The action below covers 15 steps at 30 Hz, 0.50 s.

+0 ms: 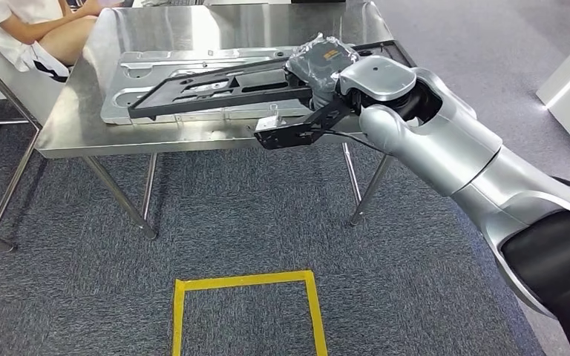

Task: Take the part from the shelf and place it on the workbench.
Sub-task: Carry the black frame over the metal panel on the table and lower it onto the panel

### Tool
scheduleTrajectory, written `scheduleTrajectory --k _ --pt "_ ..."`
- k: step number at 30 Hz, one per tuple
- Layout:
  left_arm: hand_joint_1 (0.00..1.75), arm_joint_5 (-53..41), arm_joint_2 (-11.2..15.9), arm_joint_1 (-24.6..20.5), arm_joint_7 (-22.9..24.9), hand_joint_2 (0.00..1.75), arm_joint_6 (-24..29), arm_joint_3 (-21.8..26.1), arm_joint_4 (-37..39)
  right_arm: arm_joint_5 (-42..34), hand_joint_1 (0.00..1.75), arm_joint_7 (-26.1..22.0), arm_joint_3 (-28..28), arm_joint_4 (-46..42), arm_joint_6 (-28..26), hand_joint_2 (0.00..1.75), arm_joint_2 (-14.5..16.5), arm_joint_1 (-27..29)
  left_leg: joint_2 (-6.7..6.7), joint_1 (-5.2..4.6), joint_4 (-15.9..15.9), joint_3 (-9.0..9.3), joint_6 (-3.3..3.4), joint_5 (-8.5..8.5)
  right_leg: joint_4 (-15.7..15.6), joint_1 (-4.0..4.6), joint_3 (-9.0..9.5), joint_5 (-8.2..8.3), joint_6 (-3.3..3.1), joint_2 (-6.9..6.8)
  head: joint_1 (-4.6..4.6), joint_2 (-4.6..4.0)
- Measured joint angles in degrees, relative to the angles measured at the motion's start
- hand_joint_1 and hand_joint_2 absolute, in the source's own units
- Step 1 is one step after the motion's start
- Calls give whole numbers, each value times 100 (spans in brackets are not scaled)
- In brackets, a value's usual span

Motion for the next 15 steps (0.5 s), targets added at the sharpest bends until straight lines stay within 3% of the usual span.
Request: scheduleTrajectory --k 1,2,4,6,8,11,13,15 --pt "0 1 0 -1 0 175 -2 0 0 3 175 2 1 4 0 175 -1 11 -5 -1 1 29 5 -24 133 -6 -123 50 4 -1 1 0" --pt "0 3 -1 -2 0 175 -5 0 0 7 175 5 2 9 0 175 -3 18 -12 -1 1 67 1 -52 42 -11 -137 215 0 -1 1 0" --pt "0 5 -2 5 0 175 -10 0 0 10 175 9 2 15 -1 175 -6 17 -25 -1 0 156 -22 -114 -644 -10 95 697 -38 -5 1 -1" --pt "0 6 -4 7 0 175 -14 0 0 10 175 3 2 20 -4 175 -9 -1 -29 -15 6 200 -70 -166 -1269 26 361 941 -93 -14 0 0" --pt "0 6 -9 2 0 175 -20 0 0 10 175 -2 3 27 -9 175 -10 -16 -28 -25 -1 201 -127 -186 -1455 65 449 925 -135 -17 0 0" --pt "0 8 -15 -8 1 175 -26 0 0 10 175 -4 3 31 -12 175 -10 -25 -14 -19 105 181 -212 -277 -1558 26 540 917 -221 -17 -1 0" --pt "0 10 -16 1 5 175 -28 1 0 10 175 -5 4 37 -15 175 -10 -39 -7 -9 636 -77 -248 -524 -1605 5 611 900 -284 -24 -2 -1" --pt "0 10 -16 7 13 175 -31 2 0 9 175 -15 16 48 -15 175 -9 -39 -7 -4 1378 -516 -283 -770 -1598 9 643 860 -316 -21 -3 -1"
